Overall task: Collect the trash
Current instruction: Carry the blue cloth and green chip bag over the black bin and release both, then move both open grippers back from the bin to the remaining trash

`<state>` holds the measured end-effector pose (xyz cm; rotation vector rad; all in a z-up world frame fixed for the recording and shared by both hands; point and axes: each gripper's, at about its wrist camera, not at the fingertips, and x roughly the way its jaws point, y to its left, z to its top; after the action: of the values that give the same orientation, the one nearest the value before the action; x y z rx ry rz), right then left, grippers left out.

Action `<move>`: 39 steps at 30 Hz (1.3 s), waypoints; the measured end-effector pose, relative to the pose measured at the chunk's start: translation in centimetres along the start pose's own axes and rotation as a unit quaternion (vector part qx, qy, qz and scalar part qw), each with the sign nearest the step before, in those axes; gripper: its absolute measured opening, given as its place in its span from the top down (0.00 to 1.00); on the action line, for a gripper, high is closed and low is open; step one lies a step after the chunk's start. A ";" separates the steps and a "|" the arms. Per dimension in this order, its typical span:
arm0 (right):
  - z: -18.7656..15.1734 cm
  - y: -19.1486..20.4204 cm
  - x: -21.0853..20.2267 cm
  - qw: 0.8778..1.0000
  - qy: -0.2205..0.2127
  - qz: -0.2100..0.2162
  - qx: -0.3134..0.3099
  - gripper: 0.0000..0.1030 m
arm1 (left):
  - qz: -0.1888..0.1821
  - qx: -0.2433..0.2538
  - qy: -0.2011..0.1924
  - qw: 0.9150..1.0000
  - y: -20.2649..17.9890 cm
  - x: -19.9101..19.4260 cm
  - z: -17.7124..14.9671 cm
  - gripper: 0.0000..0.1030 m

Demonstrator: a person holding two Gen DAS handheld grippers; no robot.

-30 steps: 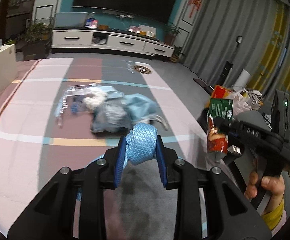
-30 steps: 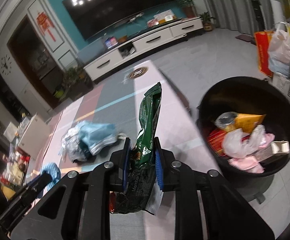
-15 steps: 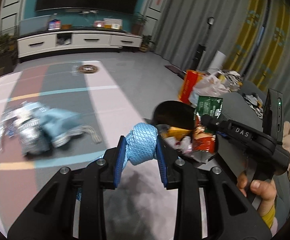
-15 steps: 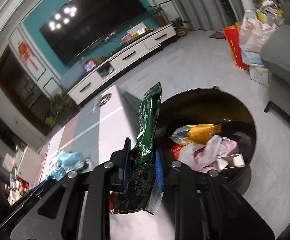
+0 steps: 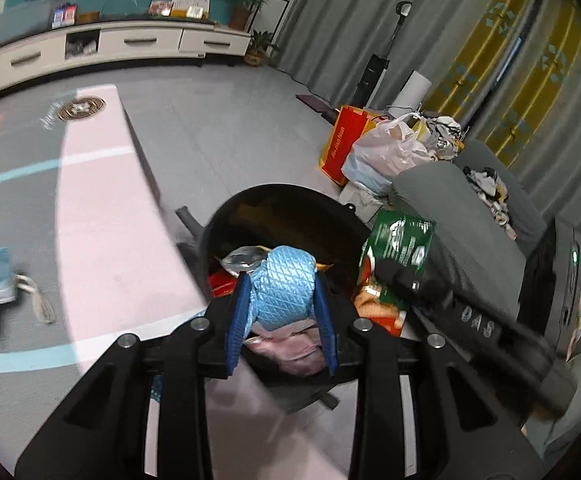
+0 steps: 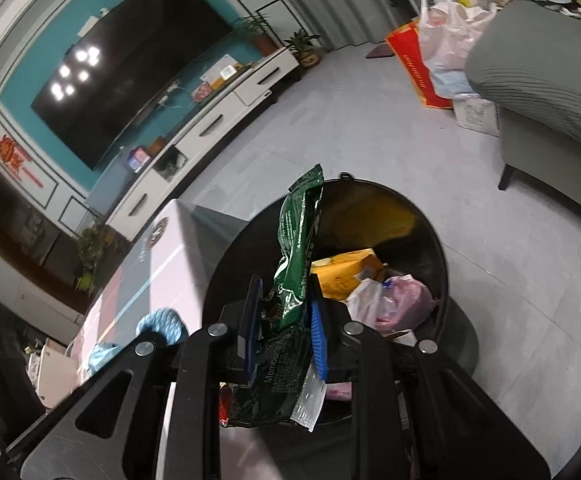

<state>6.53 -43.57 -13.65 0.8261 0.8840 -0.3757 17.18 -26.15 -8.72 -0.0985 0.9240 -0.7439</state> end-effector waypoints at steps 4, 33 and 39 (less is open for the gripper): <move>0.0 -0.7 0.5 1.000 0.003 -0.009 0.012 0.76 | -0.016 -0.019 0.012 1.000 -0.2 2.4 0.7 0.63; -2.0 5.6 0.6 0.999 0.020 0.022 -0.046 0.51 | 0.091 0.028 -0.056 0.994 7.2 -11.0 -7.0 0.09; -4.9 11.1 1.2 0.988 0.047 0.052 -0.134 0.50 | 0.157 -0.061 -0.113 0.979 15.1 -17.1 -9.1 0.08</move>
<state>11.34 -32.68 -11.11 0.6410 0.9507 -0.1226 12.09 -2.09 -8.34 -0.1380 0.7453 -0.3729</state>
